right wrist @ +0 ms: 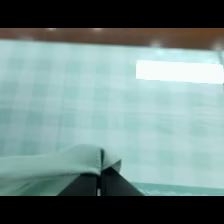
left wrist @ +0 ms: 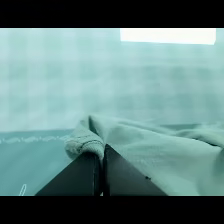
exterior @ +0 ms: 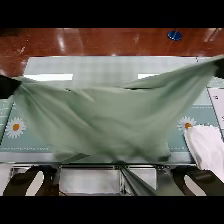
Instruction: Fold the shirts.
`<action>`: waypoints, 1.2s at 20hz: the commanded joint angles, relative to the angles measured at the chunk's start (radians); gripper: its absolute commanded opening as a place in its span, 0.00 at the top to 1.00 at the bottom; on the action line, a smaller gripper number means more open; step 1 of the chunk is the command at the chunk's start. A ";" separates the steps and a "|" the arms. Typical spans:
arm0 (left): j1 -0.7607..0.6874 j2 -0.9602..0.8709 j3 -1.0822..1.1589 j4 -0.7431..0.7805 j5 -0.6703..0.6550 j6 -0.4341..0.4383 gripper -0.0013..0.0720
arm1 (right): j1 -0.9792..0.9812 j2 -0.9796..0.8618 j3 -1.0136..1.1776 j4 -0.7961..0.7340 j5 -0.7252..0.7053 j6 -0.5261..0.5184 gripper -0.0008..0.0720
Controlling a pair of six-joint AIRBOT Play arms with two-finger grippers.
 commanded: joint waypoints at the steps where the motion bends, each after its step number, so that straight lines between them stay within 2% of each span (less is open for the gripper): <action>1: 0.008 -0.185 -0.132 0.011 0.256 -0.007 0.96 | -0.009 -0.276 -0.010 0.099 -0.195 0.004 0.95; 3: 0.006 -0.357 -0.110 -0.037 0.337 -0.006 0.96 | -0.047 -0.474 0.085 0.263 -0.214 -0.024 0.95; 5: 0.006 -0.506 -0.069 -0.115 0.351 -0.006 0.96 | -0.090 -0.651 0.205 0.442 -0.204 -0.070 0.95; 8: 0.006 -0.685 0.025 -0.193 0.350 -0.007 0.95 | -0.131 -0.825 0.352 0.597 -0.162 -0.058 0.95; 9: 0.007 -0.726 0.071 -0.196 0.324 -0.007 0.82 | -0.150 -0.859 0.383 0.638 -0.126 -0.043 0.92; 10: 0.007 -0.753 0.118 -0.196 0.285 -0.007 0.41 | -0.176 -0.885 0.411 0.671 -0.082 -0.043 0.73; 11: 0.013 -0.772 0.171 -0.191 0.229 -0.014 0.29 | -0.201 -0.892 0.423 0.680 -0.050 -0.043 0.51; 12: 0.025 -0.779 0.218 -0.188 0.170 -0.015 0.29 | -0.232 -0.884 0.426 0.673 -0.029 -0.045 0.42; 14: 0.072 -0.772 0.295 -0.153 0.055 -0.014 0.29 | -0.307 -0.848 0.426 0.662 0.051 -0.055 0.42; 15: 0.104 -0.763 0.312 -0.139 0.002 -0.014 0.29 | -0.338 -0.821 0.426 0.628 0.121 -0.093 0.42; 17: 0.180 -0.728 0.283 -0.123 -0.089 -0.014 0.29 | -0.364 -0.743 0.401 0.423 0.219 -0.119 0.42; 18: 0.215 -0.703 0.241 -0.122 -0.121 -0.011 0.29 | -0.370 -0.691 0.355 0.327 0.222 -0.118 0.42; 20: 0.290 -0.627 0.093 -0.123 -0.138 0.016 0.29 | -0.396 -0.563 0.180 0.257 0.161 -0.106 0.42; 22: 0.396 -0.532 -0.098 -0.156 -0.110 0.022 0.29 | -0.435 -0.432 -0.068 0.296 0.056 -0.099 0.42; 24: 0.529 -0.459 -0.267 -0.278 -0.082 0.074 0.29 | -0.482 -0.312 -0.328 0.395 -0.058 -0.135 0.42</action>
